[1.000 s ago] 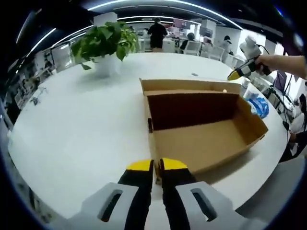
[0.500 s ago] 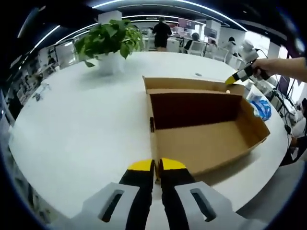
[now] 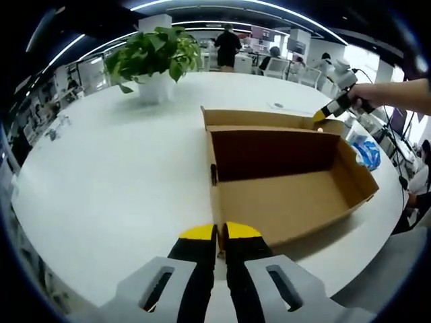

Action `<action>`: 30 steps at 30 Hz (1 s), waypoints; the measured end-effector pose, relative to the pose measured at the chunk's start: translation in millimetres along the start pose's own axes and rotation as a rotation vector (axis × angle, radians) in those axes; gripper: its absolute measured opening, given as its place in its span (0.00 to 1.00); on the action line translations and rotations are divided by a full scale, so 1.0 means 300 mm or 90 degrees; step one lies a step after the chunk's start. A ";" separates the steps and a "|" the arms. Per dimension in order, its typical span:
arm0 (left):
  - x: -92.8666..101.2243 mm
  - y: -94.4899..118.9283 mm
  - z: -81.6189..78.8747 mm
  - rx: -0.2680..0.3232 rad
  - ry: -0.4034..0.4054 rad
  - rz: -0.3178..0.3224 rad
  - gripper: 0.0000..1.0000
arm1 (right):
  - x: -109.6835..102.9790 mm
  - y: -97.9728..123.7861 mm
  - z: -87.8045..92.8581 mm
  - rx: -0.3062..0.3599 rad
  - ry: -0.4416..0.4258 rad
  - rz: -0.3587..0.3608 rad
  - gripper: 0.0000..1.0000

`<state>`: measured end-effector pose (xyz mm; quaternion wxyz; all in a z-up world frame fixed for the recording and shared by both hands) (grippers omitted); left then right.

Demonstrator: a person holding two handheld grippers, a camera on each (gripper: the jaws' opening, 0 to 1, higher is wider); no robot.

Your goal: Operate the shoe box by opening the lid, removing the specified soft item, and placing it in the target area until the item is outside and the box remains undamaged.

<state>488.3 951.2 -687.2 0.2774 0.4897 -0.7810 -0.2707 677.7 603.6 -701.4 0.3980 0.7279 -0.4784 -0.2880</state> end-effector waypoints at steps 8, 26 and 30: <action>0.002 0.002 0.004 -0.003 0.003 0.004 0.01 | 0.006 0.036 -0.018 0.022 0.004 0.016 0.03; 0.001 0.003 0.008 0.000 0.010 0.000 0.00 | -0.004 0.117 -0.048 0.062 0.023 0.031 0.01; 0.001 0.003 0.007 0.002 0.012 -0.001 0.00 | -0.005 0.139 -0.059 0.073 0.019 0.032 0.01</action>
Point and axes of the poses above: the point that each gripper's makers call its tool centre point, and the gripper's own axes: y roughly backward along the fingers, x roughly to its right, z roughly out of its underside, the point moved 5 cm from there along y, roughly backward along the fingers, and after that the axes turned 8 degrees about z, right-handed, at the moved point
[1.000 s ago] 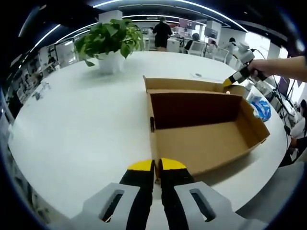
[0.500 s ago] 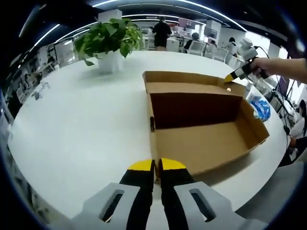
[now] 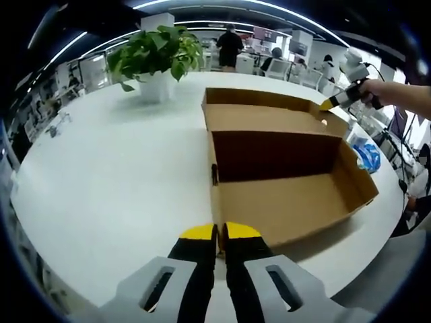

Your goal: Operate the shoe box by opening the lid, removing the specified soft item, and placing it in the target area until the item is outside and the box remains undamaged.

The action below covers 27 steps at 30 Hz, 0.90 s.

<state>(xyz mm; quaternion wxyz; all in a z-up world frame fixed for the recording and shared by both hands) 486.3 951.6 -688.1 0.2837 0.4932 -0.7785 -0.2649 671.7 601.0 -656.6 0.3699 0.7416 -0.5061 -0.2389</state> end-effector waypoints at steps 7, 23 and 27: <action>0.002 0.000 -0.003 0.006 0.006 -0.001 0.00 | -0.001 0.038 -0.021 0.019 -0.021 0.006 0.01; 0.007 0.005 -0.008 0.017 0.014 0.005 0.00 | 0.000 0.125 -0.053 0.080 -0.022 0.017 0.00; 0.009 0.006 -0.008 0.019 0.014 0.006 0.00 | -0.007 0.154 -0.052 0.097 -0.030 0.017 0.00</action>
Point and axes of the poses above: the point that each gripper's makers call its tool centre point, and the gripper's own axes: y roughly backward along the fingers, x roughly to its right, z roughly out of its underside, the point moved 5 cm from there along y, roughly backward along the fingers, and after that the axes turned 8 degrees about z, right-handed, at the moved point
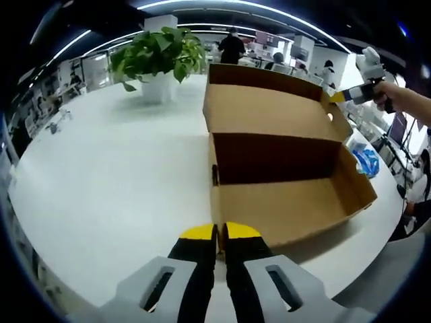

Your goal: Operate the shoe box by opening the lid, removing the specified soft item, and placing it in the target area until the item is outside and the box remains undamaged.

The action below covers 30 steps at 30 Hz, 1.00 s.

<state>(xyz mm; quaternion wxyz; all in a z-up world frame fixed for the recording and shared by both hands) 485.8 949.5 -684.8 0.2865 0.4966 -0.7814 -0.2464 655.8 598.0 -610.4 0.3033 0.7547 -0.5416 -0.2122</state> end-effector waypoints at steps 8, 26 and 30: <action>0.004 0.002 0.001 0.002 -0.004 0.001 0.00 | -0.013 0.050 0.000 0.038 -0.012 0.008 0.00; 0.008 0.005 0.002 0.008 -0.009 0.006 0.00 | -0.067 0.185 0.038 0.102 -0.080 0.008 0.00; 0.007 0.005 0.003 0.011 -0.008 0.007 0.00 | -0.082 0.211 0.052 0.114 -0.081 0.008 0.00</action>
Point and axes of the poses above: the point that each gripper's makers call its tool centre point, and the gripper's own axes: y roughly backward along the fingers, x roughly to its right, z roughly out of its underside, the point moved 5 cm from there along y, roughly backward along the fingers, and after that the axes turned 8 degrees about z, right-handed, at the moved point
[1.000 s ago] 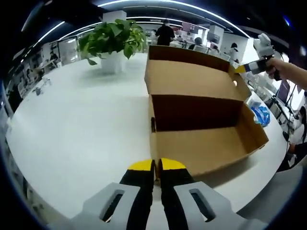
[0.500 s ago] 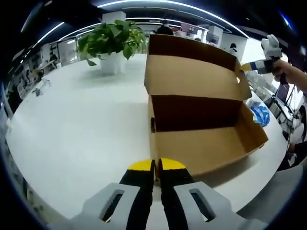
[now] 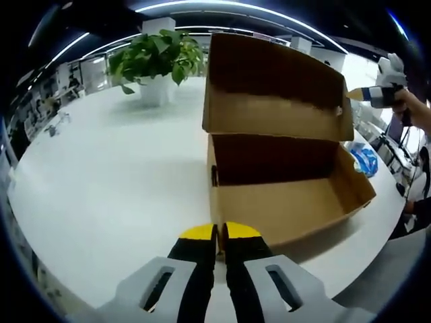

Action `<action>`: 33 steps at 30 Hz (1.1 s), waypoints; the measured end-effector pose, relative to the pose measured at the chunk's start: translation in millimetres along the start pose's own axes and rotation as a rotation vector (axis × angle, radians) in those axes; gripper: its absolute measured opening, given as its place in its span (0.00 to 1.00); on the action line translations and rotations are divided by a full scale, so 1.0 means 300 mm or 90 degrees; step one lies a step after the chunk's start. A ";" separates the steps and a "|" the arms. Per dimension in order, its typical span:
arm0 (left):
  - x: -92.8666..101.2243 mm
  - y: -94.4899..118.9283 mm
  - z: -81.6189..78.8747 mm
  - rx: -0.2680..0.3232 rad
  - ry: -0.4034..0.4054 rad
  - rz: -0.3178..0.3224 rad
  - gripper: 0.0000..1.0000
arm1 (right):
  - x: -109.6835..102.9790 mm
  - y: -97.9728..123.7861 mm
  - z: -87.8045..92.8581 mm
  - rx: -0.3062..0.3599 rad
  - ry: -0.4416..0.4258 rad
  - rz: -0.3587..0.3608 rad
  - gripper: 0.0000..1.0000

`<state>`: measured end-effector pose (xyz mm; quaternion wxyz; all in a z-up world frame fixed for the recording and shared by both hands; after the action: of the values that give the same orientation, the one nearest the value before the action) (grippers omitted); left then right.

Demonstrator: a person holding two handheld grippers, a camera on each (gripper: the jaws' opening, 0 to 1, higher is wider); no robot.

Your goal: Operate the shoe box by opening the lid, removing the specified soft item, and placing it in the target area until the item is outside and the box remains undamaged.

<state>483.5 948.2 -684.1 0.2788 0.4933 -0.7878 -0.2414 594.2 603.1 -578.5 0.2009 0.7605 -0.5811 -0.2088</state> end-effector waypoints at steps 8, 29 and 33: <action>0.000 0.002 0.002 0.003 -0.005 0.000 0.01 | -0.027 0.057 0.029 0.029 -0.006 0.001 0.00; -0.004 0.007 0.005 0.022 -0.013 -0.001 0.01 | -0.082 0.164 0.127 0.078 -0.066 -0.002 0.00; -0.005 0.008 0.005 0.026 -0.014 0.001 0.02 | -0.092 0.180 0.153 0.081 -0.066 -0.002 0.00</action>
<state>481.4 950.6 -683.8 0.2604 0.4959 -0.7958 -0.2303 519.1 613.8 -584.7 0.1211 0.7608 -0.6018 -0.2107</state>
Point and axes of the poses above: the point that each gripper's makers call its tool centre point, and the gripper's own axes: y roughly backward along the fingers, x roughly to its right, z roughly out of its underside, the point moved 5 cm from there along y, roughly backward along the fingers, and after that the axes turned 8 degrees about z, right-handed, at the moved point
